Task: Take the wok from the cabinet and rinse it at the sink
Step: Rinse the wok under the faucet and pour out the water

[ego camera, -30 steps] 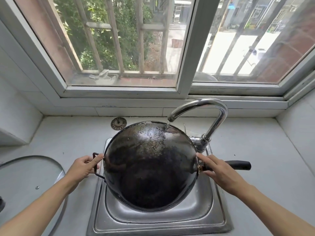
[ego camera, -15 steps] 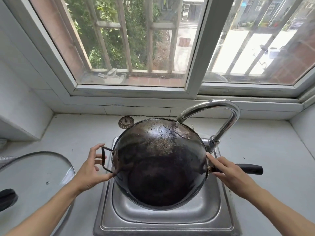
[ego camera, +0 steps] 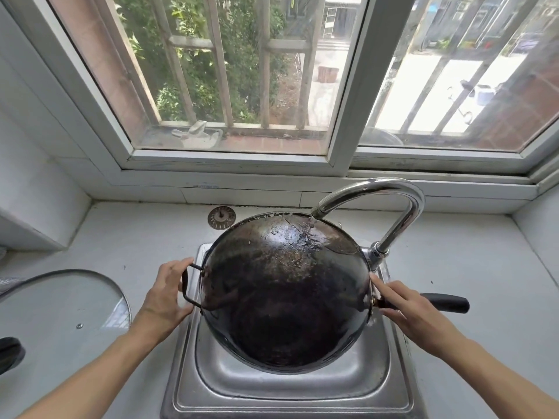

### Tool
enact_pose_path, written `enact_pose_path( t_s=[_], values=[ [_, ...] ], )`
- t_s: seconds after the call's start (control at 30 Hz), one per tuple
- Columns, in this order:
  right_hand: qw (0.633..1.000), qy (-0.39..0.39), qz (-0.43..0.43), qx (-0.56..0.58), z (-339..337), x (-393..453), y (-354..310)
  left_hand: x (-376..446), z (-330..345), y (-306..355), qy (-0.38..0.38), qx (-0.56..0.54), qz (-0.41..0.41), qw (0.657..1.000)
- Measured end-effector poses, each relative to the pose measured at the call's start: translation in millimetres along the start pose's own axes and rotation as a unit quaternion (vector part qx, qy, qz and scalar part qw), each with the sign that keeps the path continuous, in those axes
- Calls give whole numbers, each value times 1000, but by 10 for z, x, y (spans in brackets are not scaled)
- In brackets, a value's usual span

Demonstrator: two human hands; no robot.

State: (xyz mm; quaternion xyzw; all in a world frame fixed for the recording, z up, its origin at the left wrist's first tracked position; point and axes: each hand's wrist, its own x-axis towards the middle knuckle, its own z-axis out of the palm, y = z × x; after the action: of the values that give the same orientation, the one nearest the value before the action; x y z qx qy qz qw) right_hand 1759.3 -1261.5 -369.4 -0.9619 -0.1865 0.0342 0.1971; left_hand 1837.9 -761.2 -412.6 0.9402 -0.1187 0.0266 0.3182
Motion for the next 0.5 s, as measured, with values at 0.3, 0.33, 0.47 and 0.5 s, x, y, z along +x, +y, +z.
enact_pose_path(
  t_s=[0.3,0.33,0.47,0.5],
  values=[
    [1000,-16,14,4,-31,18,90,36,-28,71,-14,4,-21,1000],
    [1000,-21,15,9,-44,18,75,33,-30,86,-13,-3,-24,1000],
    [999,-29,18,10,-29,23,72,57,-60,124,-13,-1,-21,1000],
    [999,-31,23,14,-18,29,89,65,-71,131,-15,2,-19,1000]
  ],
)
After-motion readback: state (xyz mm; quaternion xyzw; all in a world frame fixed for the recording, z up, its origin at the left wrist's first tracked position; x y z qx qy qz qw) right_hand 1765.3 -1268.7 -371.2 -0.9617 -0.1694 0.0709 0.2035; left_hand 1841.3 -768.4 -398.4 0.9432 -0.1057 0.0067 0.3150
